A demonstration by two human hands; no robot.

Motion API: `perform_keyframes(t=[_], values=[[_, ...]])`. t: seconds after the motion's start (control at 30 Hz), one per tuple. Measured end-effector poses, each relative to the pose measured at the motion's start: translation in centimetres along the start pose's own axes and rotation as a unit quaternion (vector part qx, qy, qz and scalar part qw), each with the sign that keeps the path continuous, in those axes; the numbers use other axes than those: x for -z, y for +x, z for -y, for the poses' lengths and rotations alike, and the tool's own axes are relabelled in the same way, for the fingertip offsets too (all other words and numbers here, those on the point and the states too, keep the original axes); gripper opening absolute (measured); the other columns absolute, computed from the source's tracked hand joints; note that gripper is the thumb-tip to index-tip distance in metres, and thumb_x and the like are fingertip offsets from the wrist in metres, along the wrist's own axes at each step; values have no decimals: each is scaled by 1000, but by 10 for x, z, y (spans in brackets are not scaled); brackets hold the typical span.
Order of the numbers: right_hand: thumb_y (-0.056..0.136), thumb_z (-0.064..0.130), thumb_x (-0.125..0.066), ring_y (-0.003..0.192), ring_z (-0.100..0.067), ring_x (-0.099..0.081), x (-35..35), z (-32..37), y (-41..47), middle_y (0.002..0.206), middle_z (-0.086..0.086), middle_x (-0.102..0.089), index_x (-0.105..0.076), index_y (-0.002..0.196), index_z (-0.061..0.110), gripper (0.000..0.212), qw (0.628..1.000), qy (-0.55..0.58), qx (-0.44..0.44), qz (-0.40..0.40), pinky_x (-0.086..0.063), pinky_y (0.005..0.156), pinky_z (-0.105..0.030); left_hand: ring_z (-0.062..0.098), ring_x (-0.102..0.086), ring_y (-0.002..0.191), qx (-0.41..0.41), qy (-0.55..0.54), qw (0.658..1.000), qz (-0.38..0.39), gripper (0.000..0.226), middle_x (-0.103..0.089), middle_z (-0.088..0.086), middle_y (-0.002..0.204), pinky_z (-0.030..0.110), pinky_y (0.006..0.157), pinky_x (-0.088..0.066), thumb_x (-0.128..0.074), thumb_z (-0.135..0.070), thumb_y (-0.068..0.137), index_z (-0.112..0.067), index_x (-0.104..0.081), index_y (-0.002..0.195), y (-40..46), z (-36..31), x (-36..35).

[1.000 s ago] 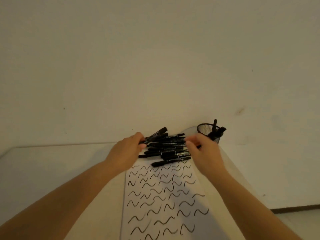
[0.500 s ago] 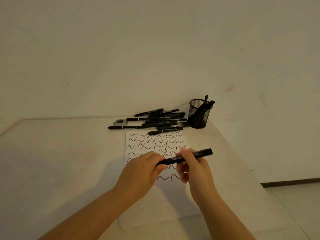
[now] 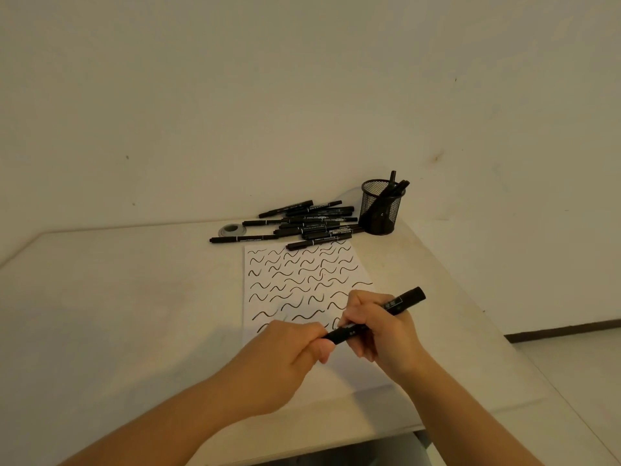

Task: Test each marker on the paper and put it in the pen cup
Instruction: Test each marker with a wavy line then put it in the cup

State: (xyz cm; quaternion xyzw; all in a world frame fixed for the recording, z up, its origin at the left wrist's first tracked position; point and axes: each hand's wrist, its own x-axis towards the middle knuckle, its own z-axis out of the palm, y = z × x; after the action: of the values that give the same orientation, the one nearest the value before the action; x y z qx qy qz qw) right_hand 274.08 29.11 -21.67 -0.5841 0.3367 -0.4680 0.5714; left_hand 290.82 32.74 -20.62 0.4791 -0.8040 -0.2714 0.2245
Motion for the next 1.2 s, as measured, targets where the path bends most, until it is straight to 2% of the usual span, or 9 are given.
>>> perform_keyframes(t=[0.13, 0.2, 0.37, 0.5, 0.7, 0.87, 0.93, 1.0, 1.2], values=[[55, 17, -56, 30, -12, -31, 19, 3, 10, 36, 0, -39, -51, 41, 13, 15, 995, 67, 23, -70, -20, 36, -13, 5, -35, 44, 84, -207, 973, 56, 27, -43, -11, 48, 14, 43, -30, -44, -30, 92, -28, -52, 65, -1, 11, 5], [60, 12, -51, 30, -11, -28, 45, 8, 15, 36, 2, -37, -49, 40, 15, 21, 981, 92, 35, -169, -15, 38, -14, 7, -35, 44, 169, -278, 945, -10, 30, -41, -10, 44, 14, 42, -29, -44, -21, 95, -19, -51, 65, 2, 26, 17], [87, 22, -53, 57, -17, -51, 53, -11, 23, 49, 4, -60, -59, 64, 20, 23, 956, -69, -20, -284, -38, 52, -26, 13, -54, 63, 166, -139, 942, -258, 36, -50, -6, 56, 32, 64, -37, -32, -29, 98, -23, -53, 69, 24, 60, 31], [85, 33, -54, 74, -17, -56, 52, -26, 20, 56, 10, -64, -62, 75, 19, 19, 928, -48, -74, -362, -42, 72, -31, 14, -57, 71, 170, -163, 920, -314, 35, -53, -6, 63, 31, 65, -39, -31, -27, 98, -25, -53, 71, 29, 63, 11], [83, 34, -56, 72, -13, -57, 45, -31, 12, 55, 9, -65, -64, 70, 22, 19, 924, 13, -99, -369, -43, 78, -28, 10, -53, 65, 124, -156, 945, -258, 31, -56, -8, 65, 21, 59, -42, -35, -27, 97, -26, -54, 73, 48, 50, -6], [83, 26, -60, 56, 0, -57, 44, -32, 6, 57, 10, -66, -59, 77, 23, 7, 936, -17, -76, -344, -41, 62, -24, -12, -53, 64, 55, -46, 986, -148, 31, -59, -22, 76, 8, 61, -38, -32, -32, 97, -18, -60, 94, 67, 41, -17], [82, 23, -63, 52, 0, -55, 44, -32, 4, 59, 8, -66, -58, 80, 20, 5, 941, -43, -73, -328, -40, 59, -24, -1, -57, 80, 37, 1, 995, -92, 34, -63, -15, 90, 21, 72, -45, -29, -36, 97, -18, -58, 100, 76, 40, -19], [80, 23, -65, 50, -1, -52, 45, -32, 3, 61, 7, -66, -58, 82, 18, 8, 945, -64, -70, -314, -41, 56, -23, 9, -54, 85, 33, 37, 998, -49, 27, -64, -10, 96, 27, 71, -43, -29, -36, 97, -24, -54, 94, 84, 41, -21], [78, 17, -66, 47, -5, -49, 51, -30, 2, 57, 6, -63, -62, 77, 19, 5, 959, -68, -86, -262, -39, 45, -16, -7, -44, 73, 28, 36, 999, -30, 29, -62, -16, 92, 17, 59, -29, -31, -35, 97, -43, -38, 70, 93, 48, -22]])
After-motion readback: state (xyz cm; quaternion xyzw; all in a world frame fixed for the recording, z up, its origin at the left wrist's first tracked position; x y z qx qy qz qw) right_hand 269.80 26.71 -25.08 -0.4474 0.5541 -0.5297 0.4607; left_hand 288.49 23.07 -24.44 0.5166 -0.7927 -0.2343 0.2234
